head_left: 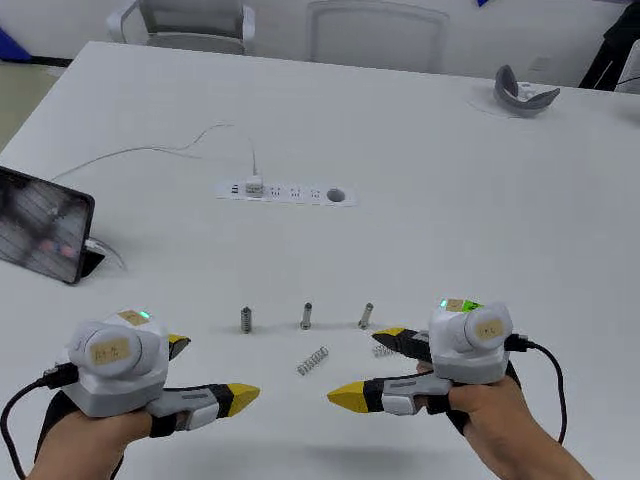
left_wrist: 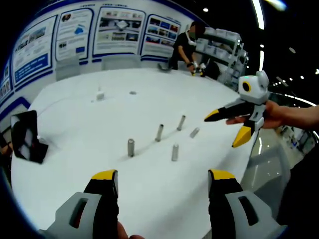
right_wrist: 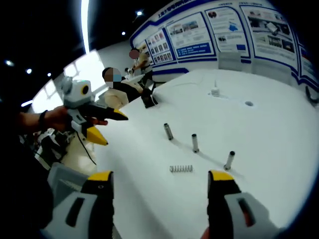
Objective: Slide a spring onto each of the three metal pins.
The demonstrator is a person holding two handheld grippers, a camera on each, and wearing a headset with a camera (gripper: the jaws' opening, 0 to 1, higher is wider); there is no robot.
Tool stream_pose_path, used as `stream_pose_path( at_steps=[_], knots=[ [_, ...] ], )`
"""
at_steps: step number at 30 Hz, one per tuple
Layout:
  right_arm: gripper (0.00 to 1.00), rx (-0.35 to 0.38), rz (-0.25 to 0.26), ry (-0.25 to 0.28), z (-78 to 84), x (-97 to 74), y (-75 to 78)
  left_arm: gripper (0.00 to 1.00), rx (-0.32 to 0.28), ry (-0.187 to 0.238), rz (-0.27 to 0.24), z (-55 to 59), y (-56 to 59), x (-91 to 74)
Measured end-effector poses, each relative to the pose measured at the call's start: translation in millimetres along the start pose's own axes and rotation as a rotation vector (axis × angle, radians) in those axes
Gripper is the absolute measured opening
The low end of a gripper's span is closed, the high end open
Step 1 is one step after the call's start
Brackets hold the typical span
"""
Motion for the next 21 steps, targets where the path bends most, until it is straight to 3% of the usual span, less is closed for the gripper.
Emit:
stream_pose_path(
  at_steps=[11,21],
  knots=[
    [0.81,0.019,0.022,-0.001,7.3,-15.1,5.4,0.75,0.030,-0.025,0.035,-7.9,10.9,20.5],
    [0.83,0.035,0.027,-0.012,17.8,-23.2,2.9,0.74,0.068,-0.066,0.057,-8.3,16.7,38.9]
  ],
)
Point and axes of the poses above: the centre of the closed fingertips' face, and the gripper's own axes: x roughly forward along the fingers, y roughly to its right, z roughly out of its underside, the point moved 9 cm from there along -x, roughly backward along the fingers, and after that the axes turned 1 degree about z, right-handed, at the moved point
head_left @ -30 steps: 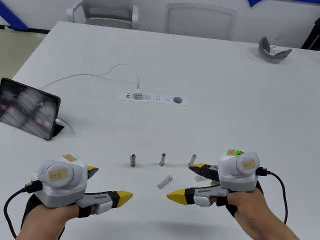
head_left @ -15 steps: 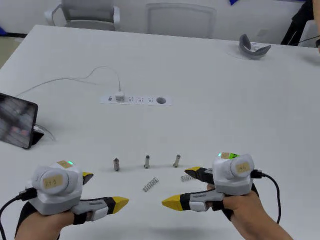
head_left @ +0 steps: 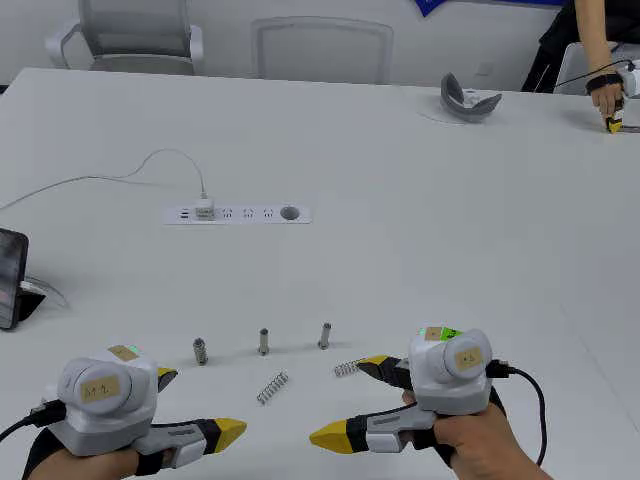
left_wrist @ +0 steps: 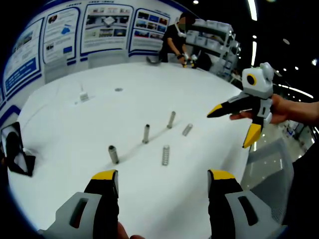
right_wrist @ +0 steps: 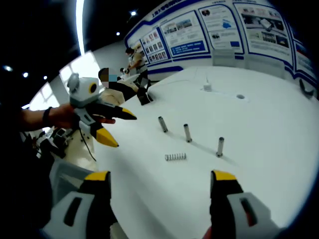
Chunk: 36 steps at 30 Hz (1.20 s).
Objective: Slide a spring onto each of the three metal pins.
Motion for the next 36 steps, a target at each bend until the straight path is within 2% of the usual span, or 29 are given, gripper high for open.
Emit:
stream_pose_path(
  at_steps=[14,21,27,36],
  knots=[
    [0.85,0.015,0.019,0.004,9.1,-15.8,4.8,0.72,0.108,-0.083,0.050,-2.4,12.0,30.0],
    [0.85,0.025,0.026,0.000,17.5,-22.2,7.2,0.68,0.122,-0.076,0.075,-9.1,18.5,45.6],
    [0.85,0.037,0.029,0.003,21.5,-26.5,8.9,0.63,0.146,-0.092,0.081,-12.8,21.1,60.6],
    [0.85,0.051,0.036,0.006,27.0,-32.9,7.9,0.52,0.147,-0.127,0.071,-8.2,17.2,82.4]
  ],
)
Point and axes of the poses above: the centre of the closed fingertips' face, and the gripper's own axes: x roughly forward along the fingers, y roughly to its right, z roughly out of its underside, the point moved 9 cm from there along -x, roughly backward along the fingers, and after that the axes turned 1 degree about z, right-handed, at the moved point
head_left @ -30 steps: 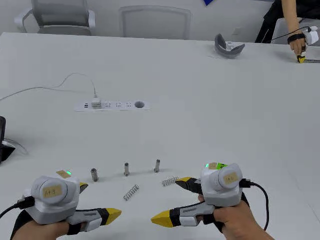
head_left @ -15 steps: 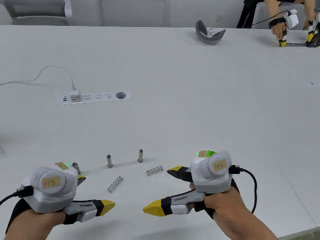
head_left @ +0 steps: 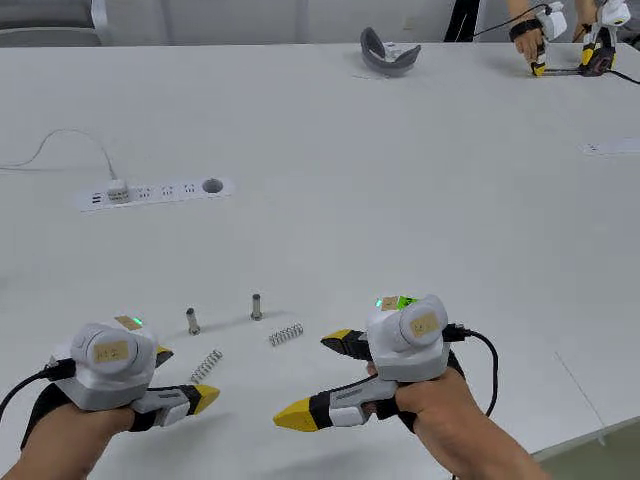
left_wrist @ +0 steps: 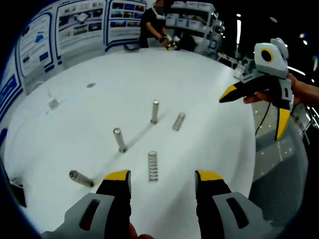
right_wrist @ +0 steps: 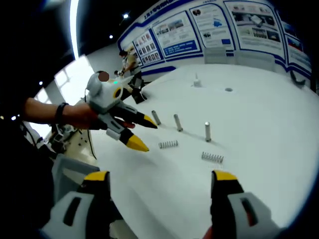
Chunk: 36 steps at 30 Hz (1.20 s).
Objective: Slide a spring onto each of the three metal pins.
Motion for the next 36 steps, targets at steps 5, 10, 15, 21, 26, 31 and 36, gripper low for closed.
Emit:
stream_pose_path(
  at_steps=[5,10,15,21,26,31,36],
  knots=[
    [0.85,0.013,0.003,-0.002,4.9,-1.9,-0.3,0.44,-0.013,-0.014,-0.013,3.4,-2.4,9.9],
    [0.85,0.027,0.003,0.008,6.4,-1.6,-1.1,0.38,-0.026,-0.033,-0.018,8.9,-5.7,18.0],
    [0.84,0.025,-0.001,0.004,7.4,-0.7,-2.0,0.31,-0.048,-0.024,-0.026,9.8,-8.5,23.4],
    [0.84,0.033,-0.005,0.002,8.9,-0.1,-2.2,0.22,-0.071,-0.032,-0.039,12.5,-9.9,34.2],
    [0.84,0.030,-0.006,-0.004,10.8,-0.3,-2.4,0.18,-0.053,-0.050,-0.042,15.0,-7.9,40.9],
    [0.84,0.036,-0.004,-0.005,12.8,-2.0,-1.3,0.11,-0.022,-0.048,-0.062,15.6,-6.6,42.2],
    [0.84,0.032,-0.005,-0.015,15.1,-2.4,-0.8,0.11,0.003,-0.066,-0.069,16.3,-4.9,41.2]
  ],
)
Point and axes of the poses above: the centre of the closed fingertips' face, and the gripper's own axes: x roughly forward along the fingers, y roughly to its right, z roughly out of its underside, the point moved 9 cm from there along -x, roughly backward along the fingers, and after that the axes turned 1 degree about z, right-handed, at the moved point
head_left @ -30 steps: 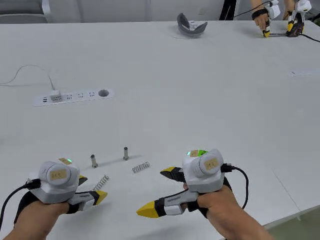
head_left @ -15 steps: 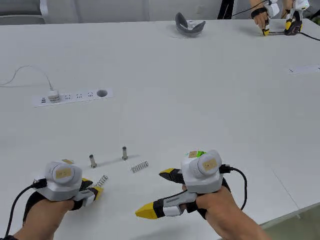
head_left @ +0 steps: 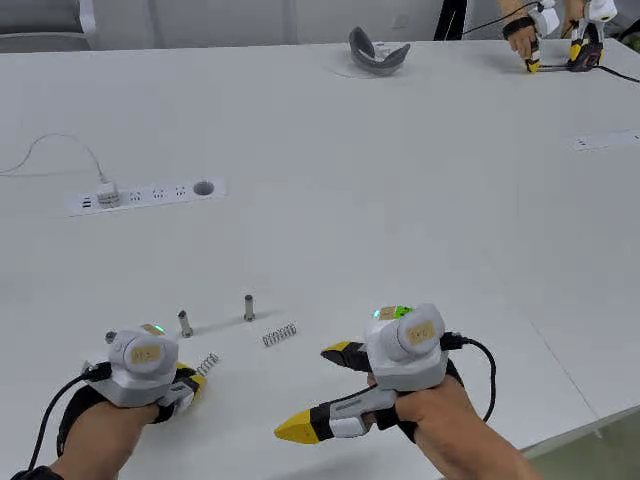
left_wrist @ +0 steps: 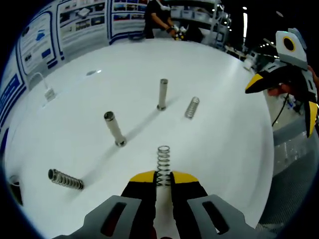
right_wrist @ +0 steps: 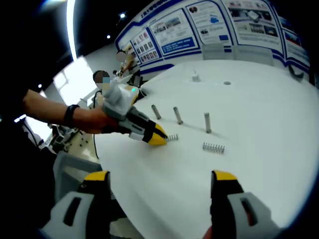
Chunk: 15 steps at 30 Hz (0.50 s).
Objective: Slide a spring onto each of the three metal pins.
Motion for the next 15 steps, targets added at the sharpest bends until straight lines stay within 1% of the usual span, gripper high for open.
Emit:
stream_pose_path(
  at_steps=[3,4,5,6,9,12,15],
  knots=[
    [0.84,0.002,-0.001,0.001,-0.2,0.1,-0.3,0.11,-0.013,-0.006,-0.001,2.8,-0.4,-2.5],
    [0.84,0.001,-0.001,0.000,-0.3,0.3,-0.2,0.11,-0.030,-0.008,-0.002,4.3,-0.2,-4.6],
    [0.84,0.000,-0.001,-0.001,-0.7,0.4,-0.2,0.11,-0.068,-0.006,-0.008,6.4,0.3,-7.3],
    [0.84,-0.001,-0.002,-0.001,-1.1,0.4,-0.3,0.11,-0.074,0.002,-0.008,7.4,-0.1,-9.2],
    [0.84,-0.002,-0.005,0.002,-2.8,0.7,-0.8,0.10,-0.075,0.000,-0.012,12.8,0.3,-14.1],
    [0.84,-0.004,-0.008,0.001,-2.9,1.7,-0.6,0.10,-0.095,0.005,-0.011,18.5,1.2,-22.0],
    [0.84,-0.003,-0.013,0.000,-3.1,2.6,-2.7,0.10,-0.103,0.010,-0.013,23.0,2.3,-29.3]
  ],
)
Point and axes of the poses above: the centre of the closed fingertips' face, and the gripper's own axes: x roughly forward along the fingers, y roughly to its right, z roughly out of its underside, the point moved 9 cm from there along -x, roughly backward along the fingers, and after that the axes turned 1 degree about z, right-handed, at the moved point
